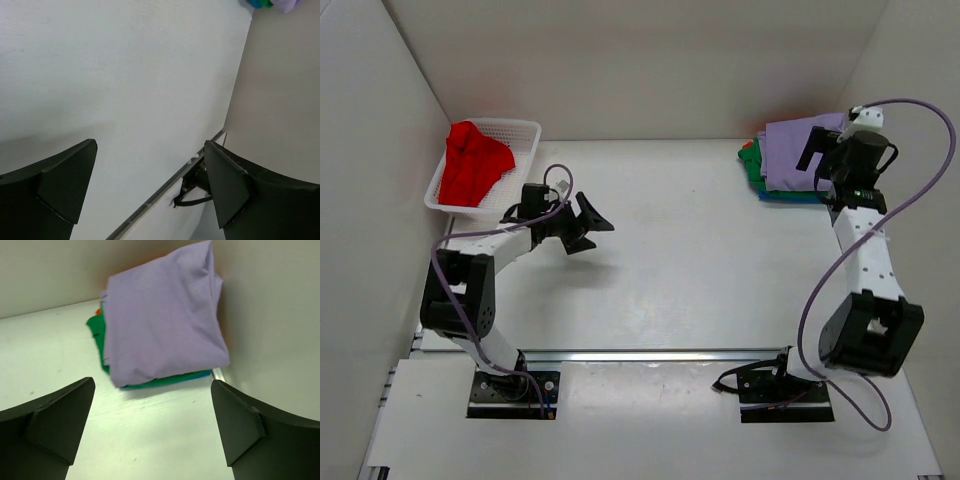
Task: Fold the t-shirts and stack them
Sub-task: Put the neatly folded tshirt into the corner of the board with the right arm
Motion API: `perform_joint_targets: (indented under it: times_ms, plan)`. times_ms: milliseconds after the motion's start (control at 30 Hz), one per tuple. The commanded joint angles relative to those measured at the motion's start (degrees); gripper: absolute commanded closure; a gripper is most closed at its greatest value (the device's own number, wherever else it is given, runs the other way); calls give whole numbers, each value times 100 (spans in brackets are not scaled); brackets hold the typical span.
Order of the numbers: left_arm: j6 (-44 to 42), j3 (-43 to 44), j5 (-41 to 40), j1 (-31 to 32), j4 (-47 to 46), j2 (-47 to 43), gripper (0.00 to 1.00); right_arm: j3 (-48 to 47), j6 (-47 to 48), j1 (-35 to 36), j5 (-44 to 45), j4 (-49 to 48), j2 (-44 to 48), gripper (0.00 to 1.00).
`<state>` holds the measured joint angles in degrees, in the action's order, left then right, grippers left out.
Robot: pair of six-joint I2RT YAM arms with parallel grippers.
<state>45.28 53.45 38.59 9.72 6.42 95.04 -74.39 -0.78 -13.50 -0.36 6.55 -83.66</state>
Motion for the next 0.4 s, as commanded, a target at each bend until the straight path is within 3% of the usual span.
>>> perform_joint_targets:
  times_ms: [0, 67, 133, 267, 367]
  plan:
    - [-862, -18, 377, -5, 589, -819, 1, 643, -345, 337, -446, 125, 471, 1]
    - [-1038, -151, 404, 65, 719, -1154, 1, 942, -117, 671, -386, 461, 752, 1]
    - [-1554, 7, 27, 144, 1333, -1531, 1, 1391, 24, 1294, -176, 462, 1131, 1]
    - [-2293, -220, -632, 294, 1705, -2225, 1, 2217, 271, 2297, 323, 540, 1843, 1]
    - [-2883, 51, -2359, 732, 2556, -2490, 2, 2551, 367, 2930, 484, 890, 2221, 1]
